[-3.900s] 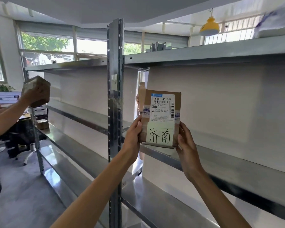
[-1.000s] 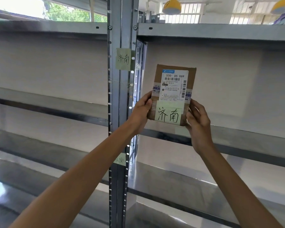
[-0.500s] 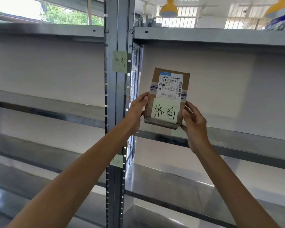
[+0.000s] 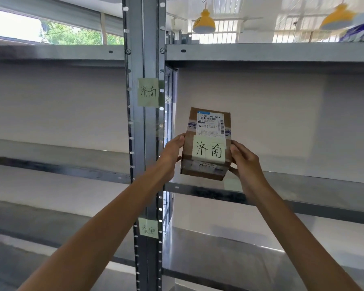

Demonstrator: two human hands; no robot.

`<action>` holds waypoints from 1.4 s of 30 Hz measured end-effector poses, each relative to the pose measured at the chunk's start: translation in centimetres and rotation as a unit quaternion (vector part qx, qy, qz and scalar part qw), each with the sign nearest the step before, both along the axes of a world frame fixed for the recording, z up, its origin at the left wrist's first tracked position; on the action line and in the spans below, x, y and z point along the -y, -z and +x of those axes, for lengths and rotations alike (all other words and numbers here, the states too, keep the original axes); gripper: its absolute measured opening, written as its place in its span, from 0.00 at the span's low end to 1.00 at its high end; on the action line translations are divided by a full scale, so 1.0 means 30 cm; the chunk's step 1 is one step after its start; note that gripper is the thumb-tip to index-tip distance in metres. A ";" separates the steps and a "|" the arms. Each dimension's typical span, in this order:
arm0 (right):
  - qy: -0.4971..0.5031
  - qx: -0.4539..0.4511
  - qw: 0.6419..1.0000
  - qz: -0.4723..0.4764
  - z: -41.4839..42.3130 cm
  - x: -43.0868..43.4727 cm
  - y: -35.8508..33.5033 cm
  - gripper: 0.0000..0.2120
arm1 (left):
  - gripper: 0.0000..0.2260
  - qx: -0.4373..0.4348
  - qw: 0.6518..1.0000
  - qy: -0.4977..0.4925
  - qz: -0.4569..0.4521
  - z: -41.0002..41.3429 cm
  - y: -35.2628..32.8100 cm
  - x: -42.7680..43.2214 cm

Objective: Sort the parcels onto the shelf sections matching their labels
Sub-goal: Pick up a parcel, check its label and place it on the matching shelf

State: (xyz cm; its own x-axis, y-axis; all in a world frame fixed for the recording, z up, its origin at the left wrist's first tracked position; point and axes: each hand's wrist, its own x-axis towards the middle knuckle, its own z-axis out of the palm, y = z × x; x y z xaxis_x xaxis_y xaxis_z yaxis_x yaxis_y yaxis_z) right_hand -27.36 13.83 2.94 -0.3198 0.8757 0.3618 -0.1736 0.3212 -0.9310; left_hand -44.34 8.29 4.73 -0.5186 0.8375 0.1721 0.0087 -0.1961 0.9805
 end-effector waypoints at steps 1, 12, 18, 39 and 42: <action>-0.007 0.003 1.000 -0.011 0.004 -0.012 0.002 0.12 | 0.16 -0.004 1.000 0.007 -0.012 0.000 0.010 -0.012; -0.108 0.086 0.982 -0.128 -0.072 -0.149 0.028 0.16 | 0.11 0.048 0.991 -0.019 -0.121 -0.086 0.057 -0.139; -0.161 0.132 0.967 -0.144 -0.122 -0.236 0.015 0.14 | 0.09 0.005 0.984 0.007 -0.177 -0.134 0.046 -0.199; -0.145 0.215 0.958 -0.123 -0.163 -0.347 0.066 0.23 | 0.12 -0.058 0.979 -0.011 -0.197 -0.177 0.076 -0.284; -0.130 0.211 0.964 -0.101 -0.156 -0.335 0.068 0.29 | 0.18 -0.132 0.974 -0.032 -0.183 -0.173 0.069 -0.276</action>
